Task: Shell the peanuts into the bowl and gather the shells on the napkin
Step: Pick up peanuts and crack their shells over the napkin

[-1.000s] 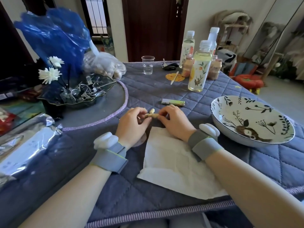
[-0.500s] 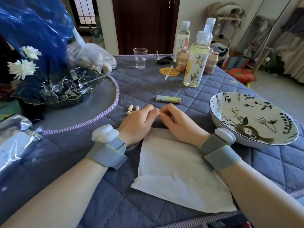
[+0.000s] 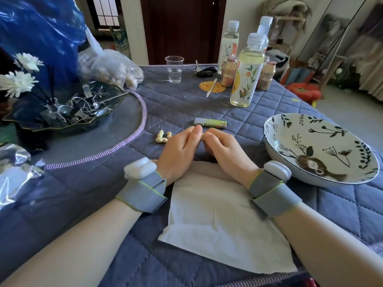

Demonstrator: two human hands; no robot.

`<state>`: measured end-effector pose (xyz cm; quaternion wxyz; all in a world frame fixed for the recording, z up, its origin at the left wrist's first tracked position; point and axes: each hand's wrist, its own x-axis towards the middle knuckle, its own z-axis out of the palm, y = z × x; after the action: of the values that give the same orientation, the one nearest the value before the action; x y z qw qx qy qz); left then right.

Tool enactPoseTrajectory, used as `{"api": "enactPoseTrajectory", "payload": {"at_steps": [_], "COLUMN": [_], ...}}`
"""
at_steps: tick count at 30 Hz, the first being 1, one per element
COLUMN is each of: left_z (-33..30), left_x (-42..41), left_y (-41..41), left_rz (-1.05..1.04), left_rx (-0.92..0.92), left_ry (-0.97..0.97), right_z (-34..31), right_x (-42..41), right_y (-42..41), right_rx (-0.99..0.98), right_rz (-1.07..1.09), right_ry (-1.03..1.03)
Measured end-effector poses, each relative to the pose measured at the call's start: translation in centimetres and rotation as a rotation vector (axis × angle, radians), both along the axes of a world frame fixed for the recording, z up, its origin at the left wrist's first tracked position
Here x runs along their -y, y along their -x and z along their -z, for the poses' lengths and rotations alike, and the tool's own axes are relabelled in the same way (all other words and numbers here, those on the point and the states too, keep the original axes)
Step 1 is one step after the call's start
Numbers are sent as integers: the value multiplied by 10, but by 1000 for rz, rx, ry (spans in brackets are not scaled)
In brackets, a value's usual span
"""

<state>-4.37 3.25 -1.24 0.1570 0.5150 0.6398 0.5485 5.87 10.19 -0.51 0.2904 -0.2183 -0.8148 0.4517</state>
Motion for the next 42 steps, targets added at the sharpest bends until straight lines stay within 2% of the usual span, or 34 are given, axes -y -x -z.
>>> {"api": "enactPoseTrajectory", "payload": {"at_steps": [3, 11, 15, 17, 23, 28, 32, 39, 42], "left_z": [0, 4, 2, 1, 3, -3, -9, -3, -1], "left_x": [1, -4, -4, -3, -3, 1, 8, 15, 16], "left_y": [0, -1, -1, -1, 0, -1, -13, -25, -26], "left_rz": [3, 61, 61, 53, 32, 77, 128, 160, 149], "left_rx": [-32, 58, 277, 323, 244, 149, 80, -31, -19], "left_ry": [-8, -36, 18, 35, 14, -13, -4, 121, 135], "right_z": [2, 3, 1, 0, -4, -14, -16, 6, 10], "right_x": [-2, -5, -4, -4, -4, 6, 12, 15, 14], "right_y": [2, 3, 2, 1, -5, -13, -24, -44, -46], "right_rx": [-16, -75, -23, 8, 53, 51, 57, 97, 122], "right_rz": [1, 9, 1, -7, 0, 33, 39, -11, -13], "right_ry": [24, 68, 51, 61, 12, -66, -46, -134, -184]}}
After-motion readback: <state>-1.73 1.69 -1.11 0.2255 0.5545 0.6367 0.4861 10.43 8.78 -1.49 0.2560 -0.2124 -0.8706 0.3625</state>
